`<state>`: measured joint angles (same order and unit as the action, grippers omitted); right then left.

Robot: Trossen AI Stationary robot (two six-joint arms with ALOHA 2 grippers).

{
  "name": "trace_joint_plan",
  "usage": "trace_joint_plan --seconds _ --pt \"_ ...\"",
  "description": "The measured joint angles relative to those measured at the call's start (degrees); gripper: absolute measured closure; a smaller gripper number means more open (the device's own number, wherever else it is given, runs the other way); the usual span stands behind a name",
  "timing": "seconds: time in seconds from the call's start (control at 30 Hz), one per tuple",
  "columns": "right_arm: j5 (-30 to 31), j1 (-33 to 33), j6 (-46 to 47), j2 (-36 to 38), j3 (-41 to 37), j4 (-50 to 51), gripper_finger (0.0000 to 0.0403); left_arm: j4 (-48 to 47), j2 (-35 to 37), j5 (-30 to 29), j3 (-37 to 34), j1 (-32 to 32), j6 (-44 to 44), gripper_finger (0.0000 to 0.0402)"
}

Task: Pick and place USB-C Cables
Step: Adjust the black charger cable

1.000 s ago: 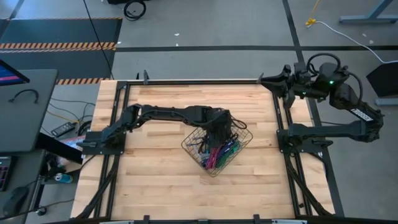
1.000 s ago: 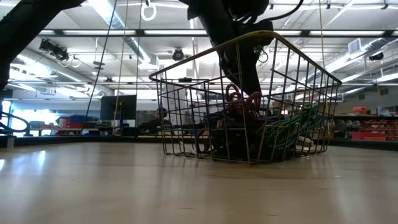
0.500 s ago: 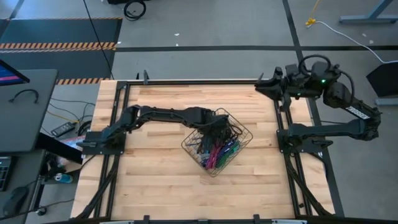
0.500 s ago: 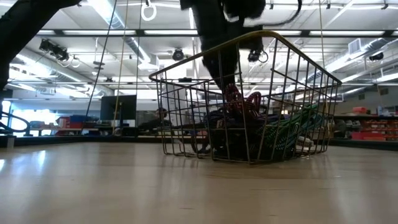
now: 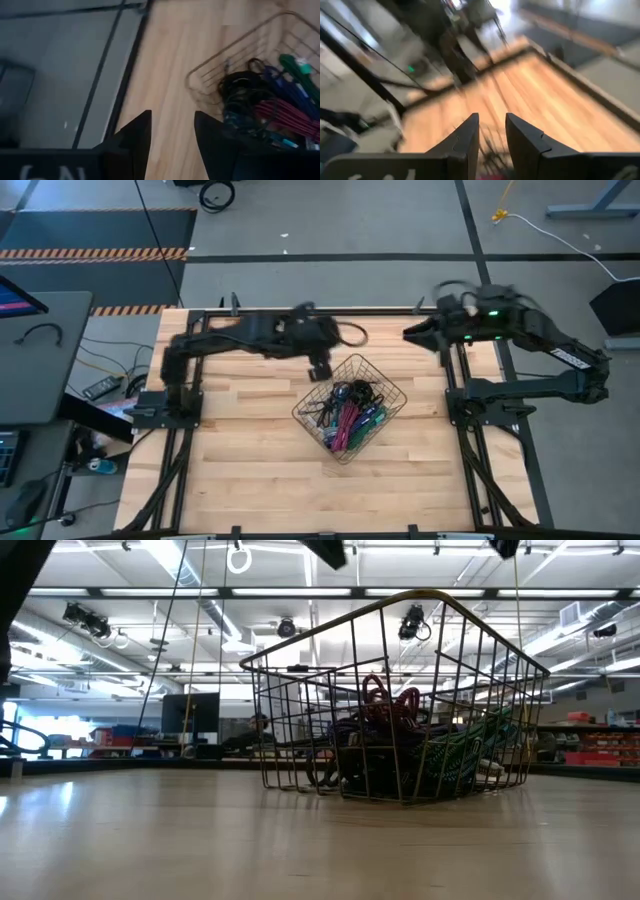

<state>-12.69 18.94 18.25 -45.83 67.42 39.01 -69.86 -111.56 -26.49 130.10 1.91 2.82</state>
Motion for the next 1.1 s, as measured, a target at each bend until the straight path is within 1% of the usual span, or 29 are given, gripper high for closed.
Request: trace_joint_plan --seconds 0.13,0.27,0.37,0.5,0.63,0.83,1.0,1.1 --pt "1.1 -0.2 -0.4 -4.7 0.0 6.5 0.0302 -4.7 4.6 -4.1 -0.1 0.6 -6.8 0.0246" --pt "-0.4 -0.8 -3.1 -11.0 0.0 9.5 0.0302 -6.4 9.3 -6.6 0.1 0.5 -11.6 0.0246" --pt "-2.3 -1.6 -6.1 -16.1 0.0 11.3 0.0302 -6.7 11.5 -6.6 0.0 0.5 -12.7 0.0246" --pt "-3.0 -3.3 -10.5 -23.0 0.0 15.0 0.0302 -7.4 14.1 -6.7 0.0 0.5 -12.8 0.0246" --pt "-3.5 -5.6 -15.2 -29.6 0.0 18.5 0.0302 -9.6 15.0 -6.8 0.0 0.5 -12.9 0.0246" --pt "-3.4 -8.6 -20.8 -38.5 0.0 18.3 0.0298 -13.1 15.6 -6.8 0.0 0.5 -14.3 0.0246" --pt "-3.4 -10.4 -25.0 -45.2 0.0 17.9 0.0279 -15.7 15.4 -6.7 0.0 0.5 -16.7 0.0246" --pt "-1.7 -11.7 -28.3 -48.0 0.0 16.7 0.0265 -16.9 15.4 -6.7 0.0 0.5 -17.9 0.0246"
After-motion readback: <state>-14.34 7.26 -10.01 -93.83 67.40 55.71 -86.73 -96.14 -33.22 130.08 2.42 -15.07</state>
